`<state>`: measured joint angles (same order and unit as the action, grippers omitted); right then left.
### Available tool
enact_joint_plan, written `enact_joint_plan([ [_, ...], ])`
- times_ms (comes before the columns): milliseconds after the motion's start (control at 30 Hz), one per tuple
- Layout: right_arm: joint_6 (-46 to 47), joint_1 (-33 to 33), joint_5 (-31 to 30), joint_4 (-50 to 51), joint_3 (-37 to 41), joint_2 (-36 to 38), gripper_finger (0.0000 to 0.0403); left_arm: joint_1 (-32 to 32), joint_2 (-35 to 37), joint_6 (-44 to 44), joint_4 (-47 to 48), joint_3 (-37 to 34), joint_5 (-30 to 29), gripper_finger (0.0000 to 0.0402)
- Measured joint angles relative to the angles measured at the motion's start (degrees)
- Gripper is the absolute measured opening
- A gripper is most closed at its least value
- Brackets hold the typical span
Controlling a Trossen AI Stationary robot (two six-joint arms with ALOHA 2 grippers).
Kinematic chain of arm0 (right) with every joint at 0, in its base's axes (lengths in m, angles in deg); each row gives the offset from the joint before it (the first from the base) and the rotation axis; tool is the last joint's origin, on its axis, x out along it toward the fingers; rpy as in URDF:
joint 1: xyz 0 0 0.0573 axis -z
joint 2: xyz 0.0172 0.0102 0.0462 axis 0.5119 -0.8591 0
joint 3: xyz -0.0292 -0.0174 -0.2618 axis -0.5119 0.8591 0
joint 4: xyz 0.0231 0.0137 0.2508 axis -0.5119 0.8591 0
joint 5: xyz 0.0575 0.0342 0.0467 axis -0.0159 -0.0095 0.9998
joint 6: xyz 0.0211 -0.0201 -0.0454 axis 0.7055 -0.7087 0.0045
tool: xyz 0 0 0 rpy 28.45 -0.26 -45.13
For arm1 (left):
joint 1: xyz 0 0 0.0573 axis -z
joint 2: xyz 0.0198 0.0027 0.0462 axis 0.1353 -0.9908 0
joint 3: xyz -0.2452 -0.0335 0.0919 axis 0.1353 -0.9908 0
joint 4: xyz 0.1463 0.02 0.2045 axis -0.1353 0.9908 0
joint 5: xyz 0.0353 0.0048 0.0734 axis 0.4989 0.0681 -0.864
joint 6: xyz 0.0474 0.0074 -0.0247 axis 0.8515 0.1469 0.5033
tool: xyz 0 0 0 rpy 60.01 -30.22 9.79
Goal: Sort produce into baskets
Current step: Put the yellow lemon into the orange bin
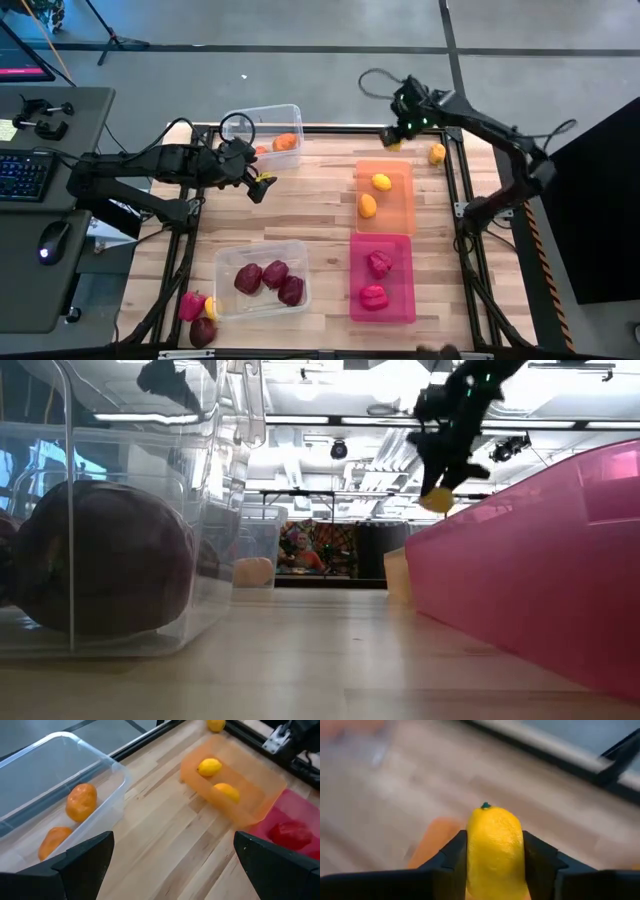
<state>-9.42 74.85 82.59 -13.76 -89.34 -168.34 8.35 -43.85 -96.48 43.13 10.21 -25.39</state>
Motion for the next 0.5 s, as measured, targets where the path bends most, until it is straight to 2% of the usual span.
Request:
enact_joint_plan([
  [100,1.0,-6.4,-1.5,2.8,2.3,3.0,0.0136,0.0,0.0,-0.9,0.5,0.0,-0.5,0.0399],
  [233,6.3,-14.3,-4.6,1.8,11.0,5.7,0.0140,-0.1,0.0,-1.3,0.5,0.0,-0.6,0.0399],
  [367,14.1,-19.5,-3.1,-0.7,20.9,8.5,0.0141,-0.1,0.0,-0.3,0.6,0.0,-0.6,0.0399],
  [500,21.1,-22.6,-1.8,-1.5,26.6,11.5,0.0142,-0.1,0.0,0.1,0.9,0.0,-0.6,0.0399],
])
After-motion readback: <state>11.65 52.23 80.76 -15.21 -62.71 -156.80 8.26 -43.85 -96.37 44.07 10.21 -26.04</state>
